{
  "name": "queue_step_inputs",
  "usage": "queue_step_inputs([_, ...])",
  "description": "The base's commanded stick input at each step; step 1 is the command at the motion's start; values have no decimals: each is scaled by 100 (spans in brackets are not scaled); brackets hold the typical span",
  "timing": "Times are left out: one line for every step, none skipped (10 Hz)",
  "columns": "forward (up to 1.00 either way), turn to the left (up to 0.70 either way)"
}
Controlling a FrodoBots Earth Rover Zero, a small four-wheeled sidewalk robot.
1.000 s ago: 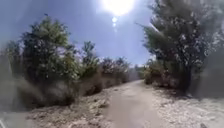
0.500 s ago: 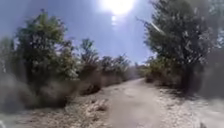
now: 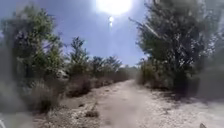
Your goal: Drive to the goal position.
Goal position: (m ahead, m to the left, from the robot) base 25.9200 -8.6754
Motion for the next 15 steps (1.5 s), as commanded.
queue_step_inputs([44,2])
queue_step_inputs([44,2])
queue_step_inputs([44,2])
queue_step_inputs([44,2])
queue_step_inputs([44,2])
queue_step_inputs([44,2])
queue_step_inputs([44,2])
queue_step_inputs([44,2])
queue_step_inputs([44,2])
queue_step_inputs([44,2])
queue_step_inputs([44,2])
queue_step_inputs([44,2])
queue_step_inputs([44,2])
queue_step_inputs([44,2])
queue_step_inputs([44,2])
